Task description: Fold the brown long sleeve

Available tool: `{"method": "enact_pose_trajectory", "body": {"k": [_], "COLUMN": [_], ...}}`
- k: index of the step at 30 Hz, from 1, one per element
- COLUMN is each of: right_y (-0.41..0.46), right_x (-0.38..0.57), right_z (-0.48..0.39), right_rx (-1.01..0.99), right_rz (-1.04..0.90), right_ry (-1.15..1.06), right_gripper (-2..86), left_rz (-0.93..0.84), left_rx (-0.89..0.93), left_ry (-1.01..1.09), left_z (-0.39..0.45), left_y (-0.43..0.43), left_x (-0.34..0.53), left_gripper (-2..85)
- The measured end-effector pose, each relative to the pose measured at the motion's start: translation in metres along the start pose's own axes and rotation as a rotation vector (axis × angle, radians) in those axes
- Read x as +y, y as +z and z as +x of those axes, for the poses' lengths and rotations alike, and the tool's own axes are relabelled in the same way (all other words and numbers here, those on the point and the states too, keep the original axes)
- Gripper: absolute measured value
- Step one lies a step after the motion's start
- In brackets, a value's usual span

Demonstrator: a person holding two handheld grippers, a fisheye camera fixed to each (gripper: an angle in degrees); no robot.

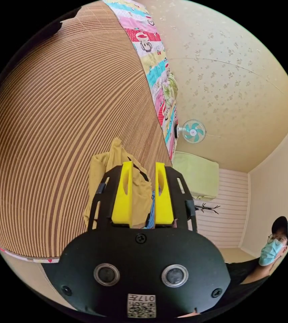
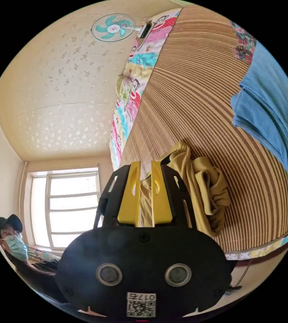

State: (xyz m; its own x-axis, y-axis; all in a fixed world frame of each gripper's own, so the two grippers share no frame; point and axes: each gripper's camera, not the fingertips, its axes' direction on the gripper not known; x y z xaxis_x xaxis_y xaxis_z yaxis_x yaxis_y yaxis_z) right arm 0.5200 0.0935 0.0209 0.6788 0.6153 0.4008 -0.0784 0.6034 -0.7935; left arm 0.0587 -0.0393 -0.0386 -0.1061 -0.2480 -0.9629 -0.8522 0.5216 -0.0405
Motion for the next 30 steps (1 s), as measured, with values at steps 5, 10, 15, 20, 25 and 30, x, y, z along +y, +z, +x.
{"method": "enact_pose_trajectory", "body": {"k": [5,10,15,20,25,30], "right_y": [0.084,0.151,0.188,0.179,0.132,0.060], "right_x": [0.029,0.059,0.051,0.018,-0.006,-0.018], "right_z": [-0.087,-0.077,-0.001,0.008,0.014,0.044], "right_rx": [0.470,0.974,1.001,0.830,0.708,0.667], "right_rz": [-0.203,-0.160,-0.439,-0.499,-0.390,-0.299], "right_ry": [-0.417,-0.550,-0.547,-0.476,-0.358,-0.170], "right_gripper": [1.6,2.7,2.1,1.2,0.7,1.0], "left_rz": [-0.091,-0.169,-0.009,0.029,-0.276,-0.651], "left_rx": [-0.347,-0.423,-0.172,-0.155,-0.351,-0.334], "left_ry": [0.011,-0.161,-0.339,0.046,0.644,0.956], "left_z": [-0.007,-0.068,-0.112,-0.016,0.139,0.179], "left_y": [0.023,0.073,0.091,0.097,0.221,0.365], "left_x": [0.053,0.112,0.118,0.101,0.141,0.231], "left_gripper": [17.0,17.2,7.2,6.0,6.1,8.7]}}
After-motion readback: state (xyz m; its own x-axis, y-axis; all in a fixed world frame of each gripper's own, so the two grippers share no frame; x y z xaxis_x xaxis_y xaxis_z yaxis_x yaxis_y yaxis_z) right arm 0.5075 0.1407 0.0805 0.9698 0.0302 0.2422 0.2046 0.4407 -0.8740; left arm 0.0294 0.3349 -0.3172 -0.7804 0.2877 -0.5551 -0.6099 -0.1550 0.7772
